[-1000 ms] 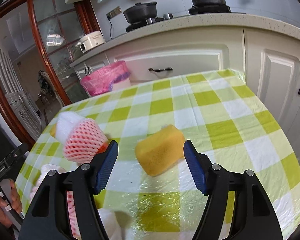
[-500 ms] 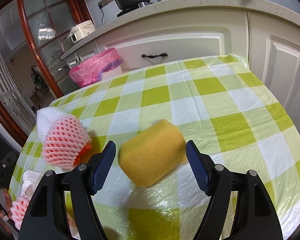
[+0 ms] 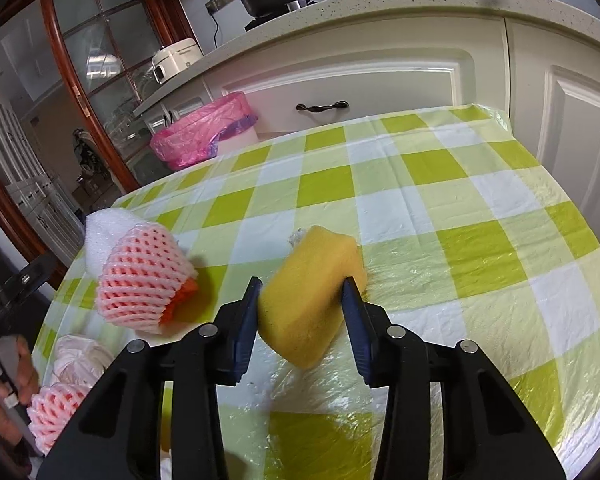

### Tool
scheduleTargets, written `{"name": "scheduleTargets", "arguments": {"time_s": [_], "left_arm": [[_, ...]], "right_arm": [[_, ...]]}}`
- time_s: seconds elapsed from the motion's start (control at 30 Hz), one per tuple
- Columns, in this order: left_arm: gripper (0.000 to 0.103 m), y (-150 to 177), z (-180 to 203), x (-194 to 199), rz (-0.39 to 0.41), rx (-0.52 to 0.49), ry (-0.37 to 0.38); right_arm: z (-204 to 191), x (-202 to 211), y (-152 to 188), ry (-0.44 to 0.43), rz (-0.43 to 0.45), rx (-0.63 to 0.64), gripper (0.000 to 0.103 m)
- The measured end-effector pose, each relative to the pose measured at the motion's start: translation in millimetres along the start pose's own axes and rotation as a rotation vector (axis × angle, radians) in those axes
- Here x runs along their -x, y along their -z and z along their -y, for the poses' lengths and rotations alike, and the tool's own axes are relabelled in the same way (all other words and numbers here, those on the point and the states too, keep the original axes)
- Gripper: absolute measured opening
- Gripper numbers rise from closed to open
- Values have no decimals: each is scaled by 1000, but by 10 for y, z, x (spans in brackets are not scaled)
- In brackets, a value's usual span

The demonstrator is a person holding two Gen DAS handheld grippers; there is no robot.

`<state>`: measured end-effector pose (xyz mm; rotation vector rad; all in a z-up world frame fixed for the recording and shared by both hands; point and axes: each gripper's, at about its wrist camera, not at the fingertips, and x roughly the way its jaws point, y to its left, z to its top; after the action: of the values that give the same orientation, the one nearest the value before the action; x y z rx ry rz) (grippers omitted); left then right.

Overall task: Collect trash
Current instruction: 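Grasp the yellow sponge with the right tool while the left tool grasps the white foam roll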

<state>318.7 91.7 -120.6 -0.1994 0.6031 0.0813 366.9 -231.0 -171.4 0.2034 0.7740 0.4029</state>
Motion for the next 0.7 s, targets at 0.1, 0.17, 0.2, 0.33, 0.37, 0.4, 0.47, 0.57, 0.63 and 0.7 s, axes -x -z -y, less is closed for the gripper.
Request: {"name": "scheduleTargets", "arguments": {"time_s": [0.1,0.17,0.2,0.33,0.37,0.4,0.47,0.57,0.63,0.7], "left_arm": [[93,-75,54,-141,-15,3,17],[93,-138,114,-238,-24,-8,30],[93,-156,135,-275,-29,-12,34],[91,-195,265,-449,-59,-32,59],[90,-188,297,-490,-70,-41,60],[89,-182,319,-531,-80,-48,63],[88,-144,381,-597,-106,-62,75],[88,-70,481,-672,-139,-100,79],[84,-36,516,-695,-141,-113,79],[72,-37,513,-695,-133,-108,73]], "right_arm": [[2,29,-3,-12,4,-8,39],[-1,56,-18,-20,12,-9,38],[0,70,-30,-27,15,-12,38],[19,122,-77,-39,30,-20,38],[28,133,-85,-42,33,-22,38],[37,146,-92,-43,37,-24,38],[65,169,-102,-49,42,-29,38],[100,181,-104,-51,42,-35,38],[111,190,-96,-51,43,-37,38],[110,211,-92,-52,46,-36,38]]}}
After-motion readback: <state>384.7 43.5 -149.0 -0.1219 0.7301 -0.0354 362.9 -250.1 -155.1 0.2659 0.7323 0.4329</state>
